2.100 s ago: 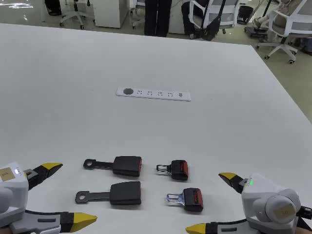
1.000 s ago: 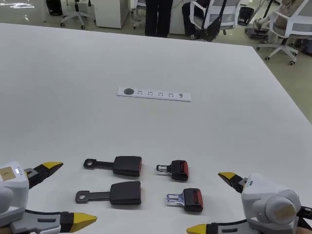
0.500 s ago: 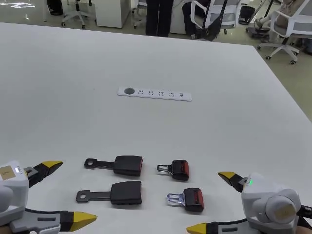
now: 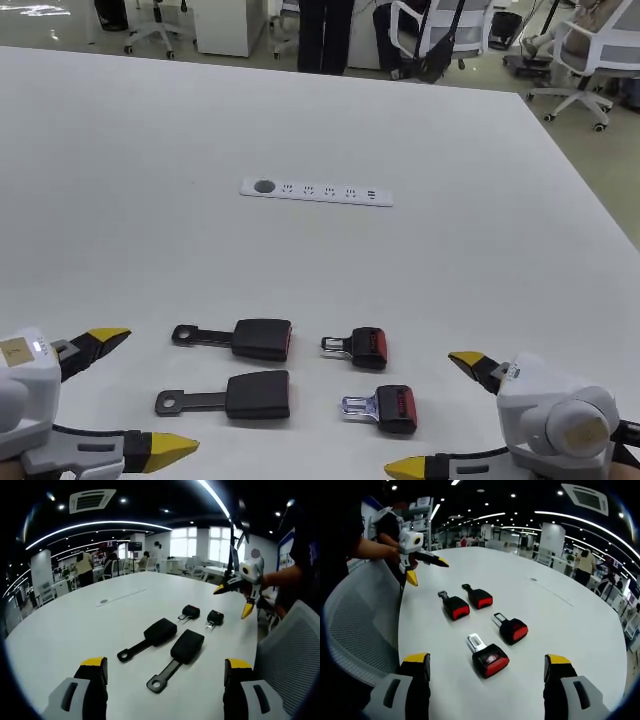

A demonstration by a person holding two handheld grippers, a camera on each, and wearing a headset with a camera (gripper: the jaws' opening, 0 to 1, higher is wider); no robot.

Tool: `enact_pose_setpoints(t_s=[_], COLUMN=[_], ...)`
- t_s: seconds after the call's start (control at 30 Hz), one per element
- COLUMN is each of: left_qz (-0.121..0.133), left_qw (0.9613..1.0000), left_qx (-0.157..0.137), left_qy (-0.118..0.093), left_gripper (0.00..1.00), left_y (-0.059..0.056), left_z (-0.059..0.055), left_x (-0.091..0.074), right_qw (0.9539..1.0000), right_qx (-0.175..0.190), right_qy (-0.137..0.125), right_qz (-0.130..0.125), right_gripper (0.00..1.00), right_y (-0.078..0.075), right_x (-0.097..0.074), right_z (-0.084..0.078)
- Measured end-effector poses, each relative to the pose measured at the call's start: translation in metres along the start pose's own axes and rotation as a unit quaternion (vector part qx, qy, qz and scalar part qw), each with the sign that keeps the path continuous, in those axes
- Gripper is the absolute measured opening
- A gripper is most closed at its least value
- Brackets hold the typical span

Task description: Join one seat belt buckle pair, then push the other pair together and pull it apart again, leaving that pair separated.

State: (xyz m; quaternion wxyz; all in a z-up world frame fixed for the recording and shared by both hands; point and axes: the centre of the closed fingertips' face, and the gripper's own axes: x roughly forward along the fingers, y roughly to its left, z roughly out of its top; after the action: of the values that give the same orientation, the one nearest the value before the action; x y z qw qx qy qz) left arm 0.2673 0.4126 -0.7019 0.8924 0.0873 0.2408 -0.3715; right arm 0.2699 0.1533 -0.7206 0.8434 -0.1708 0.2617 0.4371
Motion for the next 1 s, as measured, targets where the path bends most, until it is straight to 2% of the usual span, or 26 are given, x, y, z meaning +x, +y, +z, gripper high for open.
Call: enact_pose_setpoints(t_s=[0.13, 0.4, 0.57, 1.0], left_qz=[-0.002, -0.01, -0.024, -0.047], left_qw=[1.0, 0.9998, 0.9992, 0.9962], left_qx=[0.003, 0.014, 0.024, 0.057], left_qy=[0.002, 0.009, 0.021, 0.047], left_gripper=[0.98, 0.97, 0.92, 0.81], left_y=[0.001, -0.004, -0.01, -0.013], left_z=[-0.001, 0.005, 0.009, 0.008], left_x=[0.001, 0.006, 0.011, 0.024], right_qw=[1.0, 0.9999, 0.9997, 0.9983], right_qx=[-0.005, -0.009, -0.02, -0.049], right_qy=[-0.003, 0.0, 0.002, 0.015], right_qz=[0.002, 0.006, 0.012, 0.027], right_gripper=[0.95, 0.93, 0.89, 0.78], right_y=[0.0, -0.001, -0.001, -0.006], right_x=[0.0, 0.001, 0.001, 0.005], right_z=[0.001, -0.001, -0.001, -0.005])
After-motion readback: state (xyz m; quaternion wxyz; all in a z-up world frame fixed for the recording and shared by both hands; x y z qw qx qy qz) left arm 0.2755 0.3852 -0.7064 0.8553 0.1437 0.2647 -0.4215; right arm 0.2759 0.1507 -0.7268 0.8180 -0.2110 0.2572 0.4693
